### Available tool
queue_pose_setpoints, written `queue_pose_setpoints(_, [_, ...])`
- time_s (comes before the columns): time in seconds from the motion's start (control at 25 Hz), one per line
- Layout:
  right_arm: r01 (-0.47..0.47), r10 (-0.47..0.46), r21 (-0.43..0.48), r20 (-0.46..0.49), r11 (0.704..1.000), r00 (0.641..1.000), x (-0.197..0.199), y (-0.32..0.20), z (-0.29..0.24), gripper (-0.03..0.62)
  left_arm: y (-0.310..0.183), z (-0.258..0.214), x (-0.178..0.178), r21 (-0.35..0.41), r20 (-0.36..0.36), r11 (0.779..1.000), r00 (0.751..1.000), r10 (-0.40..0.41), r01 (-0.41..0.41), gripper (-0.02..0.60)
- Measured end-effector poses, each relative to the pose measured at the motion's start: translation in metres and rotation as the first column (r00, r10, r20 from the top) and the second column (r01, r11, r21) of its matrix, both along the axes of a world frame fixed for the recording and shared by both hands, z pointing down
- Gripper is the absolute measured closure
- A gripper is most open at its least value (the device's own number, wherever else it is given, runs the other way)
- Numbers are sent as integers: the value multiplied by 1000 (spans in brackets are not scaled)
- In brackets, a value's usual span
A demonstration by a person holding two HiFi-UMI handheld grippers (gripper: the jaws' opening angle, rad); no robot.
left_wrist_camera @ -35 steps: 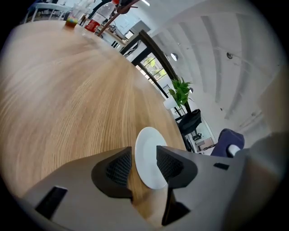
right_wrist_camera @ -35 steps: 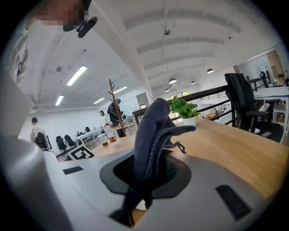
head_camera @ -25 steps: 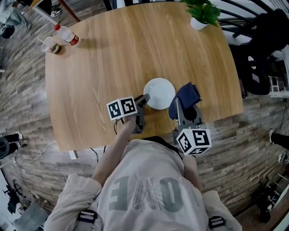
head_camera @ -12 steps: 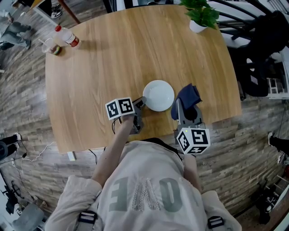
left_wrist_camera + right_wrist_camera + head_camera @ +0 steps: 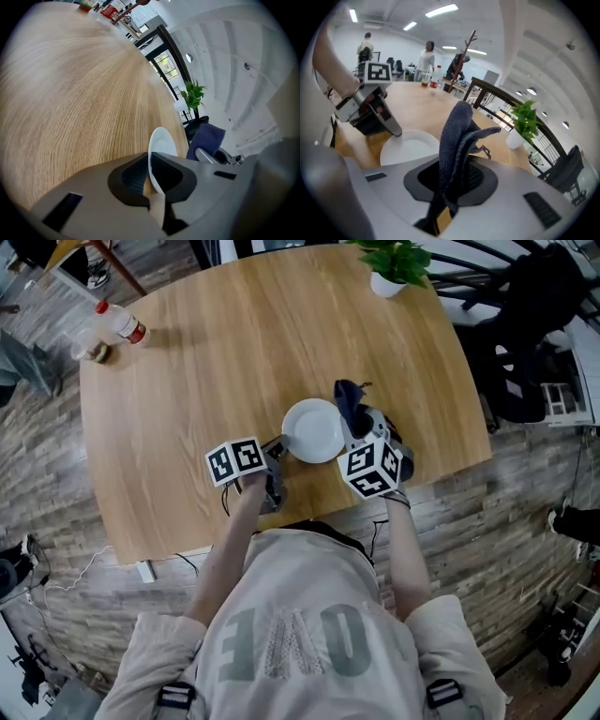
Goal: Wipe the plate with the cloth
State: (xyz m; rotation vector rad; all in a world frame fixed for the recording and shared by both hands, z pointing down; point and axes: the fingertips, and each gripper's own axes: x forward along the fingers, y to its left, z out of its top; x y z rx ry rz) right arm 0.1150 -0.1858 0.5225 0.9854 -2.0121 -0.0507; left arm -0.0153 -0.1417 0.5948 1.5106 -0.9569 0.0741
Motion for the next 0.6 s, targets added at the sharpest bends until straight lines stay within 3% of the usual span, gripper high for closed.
queue_pose_setpoints(0.2, [109,-132,-158,-140,981,981,-2,8,44,530,1,0,2,-2,-4,1000,1000,0,0,555])
queue_pose_setpoints(0.6, [129,-173,-218,-194,967,966,-9,13,61,530,1,-1,1,9,-2,1000,1000,0,0,555])
